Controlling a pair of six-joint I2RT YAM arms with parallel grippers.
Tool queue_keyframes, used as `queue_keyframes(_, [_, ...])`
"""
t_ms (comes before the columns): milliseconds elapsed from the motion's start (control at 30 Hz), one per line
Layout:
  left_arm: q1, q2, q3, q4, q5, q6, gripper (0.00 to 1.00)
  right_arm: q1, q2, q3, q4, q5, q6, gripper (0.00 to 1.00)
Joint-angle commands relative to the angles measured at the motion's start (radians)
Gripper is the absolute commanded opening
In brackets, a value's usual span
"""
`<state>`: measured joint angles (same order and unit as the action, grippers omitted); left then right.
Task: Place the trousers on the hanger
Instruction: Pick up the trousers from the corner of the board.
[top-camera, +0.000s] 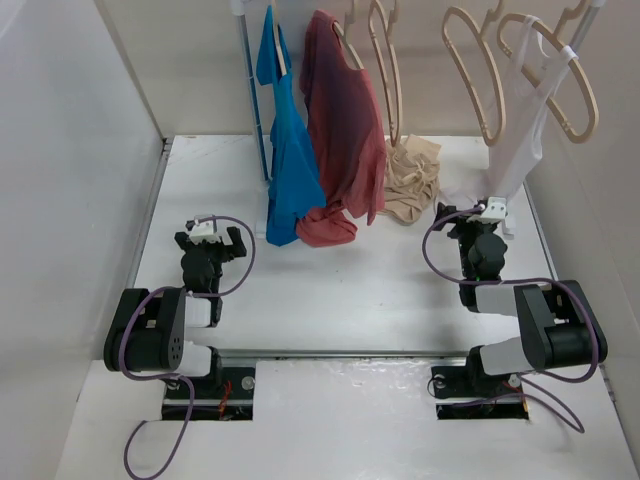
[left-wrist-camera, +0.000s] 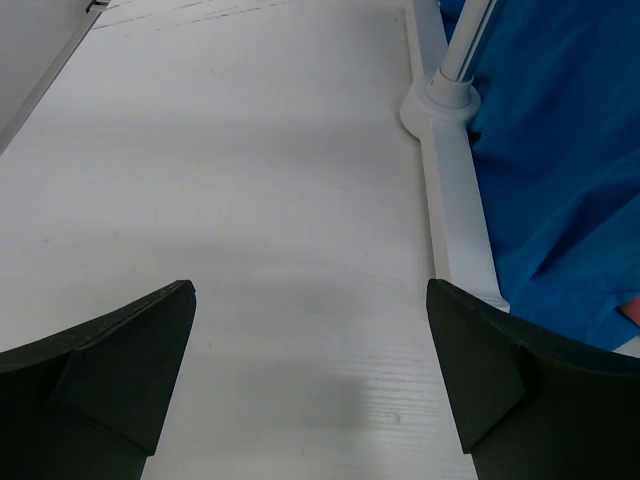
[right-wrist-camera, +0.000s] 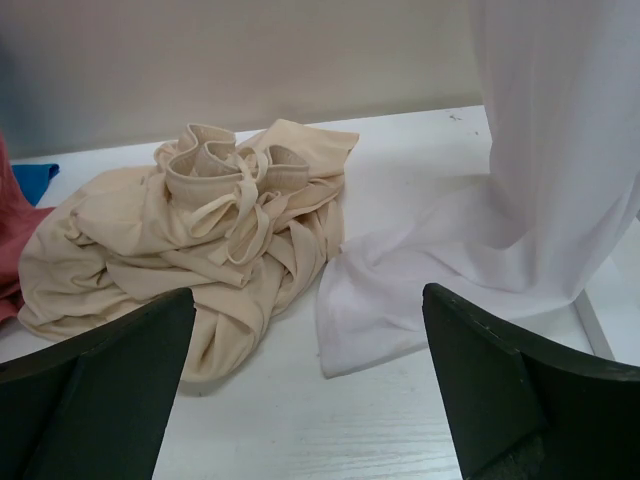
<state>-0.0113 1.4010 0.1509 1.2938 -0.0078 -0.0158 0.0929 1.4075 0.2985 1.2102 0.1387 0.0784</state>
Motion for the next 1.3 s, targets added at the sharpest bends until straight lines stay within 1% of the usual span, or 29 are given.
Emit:
queue_keyframes(0, [0.002, -0.011, 0.015, 0.210, 0.005, -0.009, 1.00, 0.005, -0.007, 0.013, 0.034, -0.010, -0.006, 1.00])
queue_keyframes(100, [0.002, -0.011, 0.015, 0.220, 0.005, -0.009, 1.00, 0.019, -0.051, 0.071, -0.125, -0.011, -0.031, 1.00])
queue_keyframes(133, [0.002, -0.011, 0.015, 0.220, 0.028, 0.013, 1.00, 0.030, -0.065, 0.156, -0.208, 0.011, -0.031, 1.00])
queue_keyframes(167, [0.002, -0.011, -0.002, 0.249, 0.143, 0.063, 1.00, 0.040, -0.074, 0.216, -0.409, 0.033, -0.045, 1.00])
queue_keyframes(200, [0.013, -0.087, -0.020, 0.263, 0.223, 0.083, 1.00, 0.062, -0.062, 0.278, -0.496, 0.068, -0.045, 1.00])
queue_keyframes(233, [0.026, -0.155, -0.036, 0.234, 0.311, 0.108, 1.00, 0.074, -0.045, 0.391, -0.571, 0.085, -0.067, 1.00])
queue_keyframes(267, [0.027, -0.234, -0.001, 0.029, 0.406, 0.152, 1.00, 0.089, 0.002, 0.442, -0.703, 0.111, -0.116, 1.00])
queue_keyframes(300, [0.027, -0.317, 0.039, -0.114, 0.555, 0.218, 1.00, 0.108, 0.028, 0.486, -0.748, 0.155, -0.156, 1.00])
queue_keyframes(333, [0.017, -0.450, 0.082, -0.243, 0.601, 0.399, 1.00, 0.154, 0.053, 0.537, -0.767, 0.289, -0.199, 1.00])
queue_keyframes(367, [0.002, -0.503, 0.151, -0.410, 0.601, 0.448, 1.00, 0.178, 0.076, 0.553, -0.767, 0.371, -0.245, 1.00])
queue_keyframes(400, [-0.013, -0.549, 0.171, -0.450, 0.545, 0.458, 1.00, 0.197, 0.120, 0.567, -0.767, 0.437, -0.331, 1.00])
queue_keyframes(433, [-0.024, -0.626, 0.186, -0.468, 0.375, 0.449, 1.00, 0.209, 0.143, 0.582, -0.752, 0.552, -0.356, 1.00])
queue_keyframes(467, [-0.024, -0.657, 0.196, -0.485, 0.300, 0.448, 1.00, 0.209, 0.168, 0.621, -0.752, 0.614, -0.356, 1.00])
queue_keyframes(500, [-0.024, -0.680, 0.222, -0.545, 0.246, 0.500, 1.00, 0.209, 0.221, 0.645, -0.752, 0.677, -0.288, 1.00])
queue_keyframes(533, [-0.024, -0.704, 0.243, -0.603, 0.197, 0.555, 1.00, 0.209, 0.244, 0.668, -0.752, 0.794, -0.244, 1.00])
queue_keyframes(567, [-0.024, -0.705, 0.274, -0.673, 0.197, 0.607, 1.00, 0.209, 0.260, 0.704, -0.761, 0.811, -0.209, 1.00])
queue_keyframes(600, [-0.024, -0.705, 0.344, -0.827, 0.180, 0.637, 1.00, 0.209, 0.260, 0.724, -0.797, 0.761, -0.200, 1.00])
queue_keyframes(633, [-0.024, -0.705, 0.386, -0.903, 0.166, 0.637, 1.00, 0.199, 0.269, 0.755, -0.934, 0.660, -0.200, 1.00])
queue_keyframes(667, [-0.024, -0.686, 0.427, -0.972, 0.149, 0.602, 1.00, 0.168, 0.269, 0.789, -0.999, 0.436, -0.189, 1.00])
queue_keyframes(733, [-0.024, -0.659, 0.545, -1.144, 0.160, 0.525, 1.00, 0.133, 0.281, 0.864, -1.108, 0.293, -0.105, 1.00])
queue_keyframes(767, [-0.024, -0.643, 0.576, -1.184, 0.199, 0.477, 1.00, 0.113, 0.298, 0.884, -1.130, 0.239, -0.077, 1.00])
queue_keyframes(800, [-0.024, -0.614, 0.601, -1.217, 0.212, 0.444, 1.00, 0.072, 0.307, 0.899, -1.146, 0.137, -0.051, 1.00])
queue_keyframes(833, [-0.024, -0.605, 0.630, -1.226, 0.203, 0.389, 1.00, 0.052, 0.318, 0.928, -1.156, 0.084, -0.023, 1.00])
queue_keyframes(867, [-0.024, -0.605, 0.639, -1.211, 0.171, 0.308, 1.00, 0.032, 0.346, 0.945, -1.181, 0.028, 0.016, 1.00])
queue_keyframes(900, [-0.024, -0.591, 0.639, -1.211, 0.063, 0.136, 1.00, 0.006, 0.363, 0.965, -1.193, -0.067, 0.027, 1.00])
queue_keyframes(933, [-0.024, -0.591, 0.651, -1.202, 0.031, 0.085, 1.00, 0.005, 0.405, 1.011, -1.218, -0.100, 0.037, 1.00])
queue_keyframes(1067, [-0.024, -0.609, 0.621, -1.174, 0.075, 0.117, 1.00, 0.008, 0.504, 1.138, -1.246, -0.168, 0.046, 1.00])
queue_keyframes(1100, [-0.024, -0.609, 0.610, -1.162, 0.094, 0.117, 1.00, 0.008, 0.554, 1.180, -1.311, -0.159, 0.035, 1.00])
queue_keyframes(1267, [-0.024, -0.665, 0.573, -1.124, 0.137, 0.140, 1.00, 0.031, 0.630, 1.312, -1.365, -0.168, 0.024, 1.00])
